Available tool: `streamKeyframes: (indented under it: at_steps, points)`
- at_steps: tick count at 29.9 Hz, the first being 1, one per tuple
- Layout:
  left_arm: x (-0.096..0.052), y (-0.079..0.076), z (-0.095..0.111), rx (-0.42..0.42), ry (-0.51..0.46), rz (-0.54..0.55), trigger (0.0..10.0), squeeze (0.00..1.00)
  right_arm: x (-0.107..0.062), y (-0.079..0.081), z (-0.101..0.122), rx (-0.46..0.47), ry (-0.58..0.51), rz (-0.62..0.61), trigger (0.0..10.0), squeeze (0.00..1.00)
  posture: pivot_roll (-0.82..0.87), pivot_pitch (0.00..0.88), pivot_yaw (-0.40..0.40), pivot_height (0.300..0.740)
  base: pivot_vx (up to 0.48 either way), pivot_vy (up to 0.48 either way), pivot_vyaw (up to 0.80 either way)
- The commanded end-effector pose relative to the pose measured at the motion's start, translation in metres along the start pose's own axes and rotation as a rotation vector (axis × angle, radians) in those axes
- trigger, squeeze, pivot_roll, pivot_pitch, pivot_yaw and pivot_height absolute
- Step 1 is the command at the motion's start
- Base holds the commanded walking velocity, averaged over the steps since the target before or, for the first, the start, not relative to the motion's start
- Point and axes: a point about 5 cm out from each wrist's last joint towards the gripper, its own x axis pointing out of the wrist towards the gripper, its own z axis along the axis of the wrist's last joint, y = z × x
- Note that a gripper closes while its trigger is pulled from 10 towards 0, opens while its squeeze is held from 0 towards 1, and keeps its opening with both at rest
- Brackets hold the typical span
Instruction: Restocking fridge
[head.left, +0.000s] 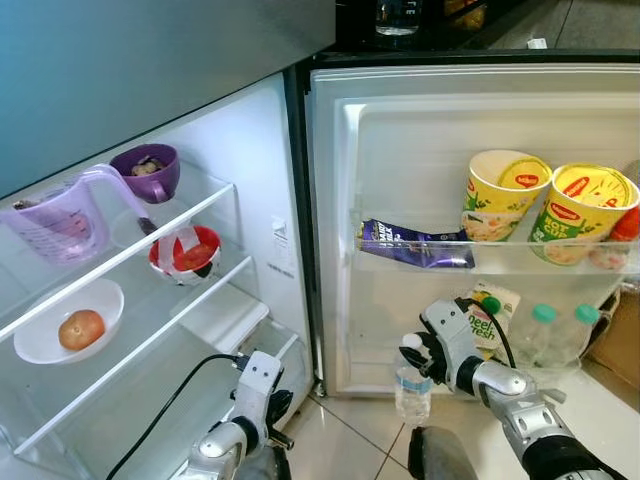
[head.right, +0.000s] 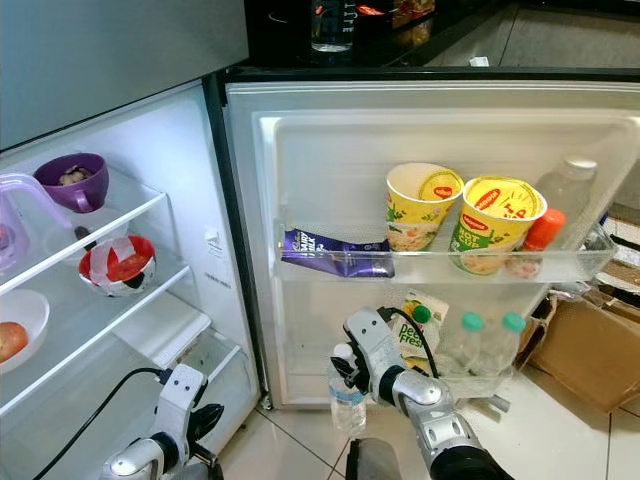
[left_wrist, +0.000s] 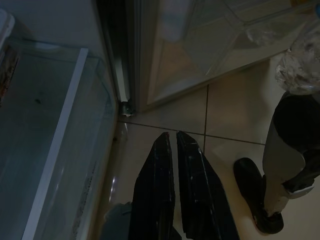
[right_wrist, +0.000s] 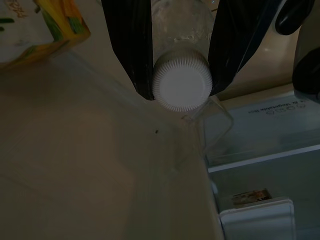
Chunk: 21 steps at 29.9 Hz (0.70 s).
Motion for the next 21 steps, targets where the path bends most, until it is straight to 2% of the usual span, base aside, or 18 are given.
streamKeyframes:
  at_steps: [1, 8, 9, 12, 15, 16, 19, 21]
  points:
    - [-0.001, -0.004, -0.006, -0.002, 0.017, -0.008, 10.0, 0.0, 0.002, -0.011, 0.013, -0.009, -0.045, -0.065, 10.0, 0.0, -0.08, 0.0, 0.013, 0.581, 0.0, 0.0, 0.0]
    - [-0.001, -0.005, -0.007, -0.006, 0.021, -0.009, 10.0, 0.0, 0.004, -0.011, 0.026, 0.034, -0.16, -0.079, 10.0, 0.0, -0.08, 0.0, 0.012, 0.581, 0.0, 0.0, 0.0]
    - [-0.001, -0.006, -0.007, -0.006, 0.022, -0.011, 10.0, 0.0, 0.0, -0.018, 0.038, 0.062, -0.25, -0.1, 10.0, 0.0, -0.08, 0.0, 0.013, 0.581, 0.0, 0.0, 0.0]
    - [-0.001, -0.006, -0.007, -0.006, 0.022, -0.011, 10.0, 0.0, -0.002, -0.021, 0.042, 0.072, -0.284, -0.105, 10.0, 0.0, -0.08, 0.0, 0.013, 0.581, 0.0, 0.0, 0.0]
    - [0.0, -0.007, -0.007, -0.005, 0.022, -0.012, 10.0, 0.0, -0.01, -0.029, 0.055, 0.085, -0.392, -0.11, 10.0, 0.0, -0.09, 0.0, 0.012, 0.581, 0.0, 0.0, 0.0]
    - [0.0, -0.007, -0.007, -0.005, 0.022, -0.012, 10.0, 0.0, -0.01, -0.029, 0.055, 0.085, -0.392, -0.11, 10.0, 0.0, -0.09, 0.0, 0.012, 0.581, 0.0, 0.0, 0.0]
    - [0.0, -0.007, -0.007, -0.006, 0.022, -0.013, 10.0, 0.0, -0.021, -0.033, 0.064, 0.101, -0.504, -0.065, 10.0, 0.0, -0.09, 0.0, 0.012, 0.581, 0.0, 0.0, 0.0]
    - [0.0, -0.007, -0.007, -0.007, 0.022, -0.013, 10.0, 0.0, -0.023, -0.033, 0.064, 0.096, -0.516, -0.057, 10.0, 0.0, -0.09, 0.0, 0.012, 0.581, 0.0, 0.0, 0.0]
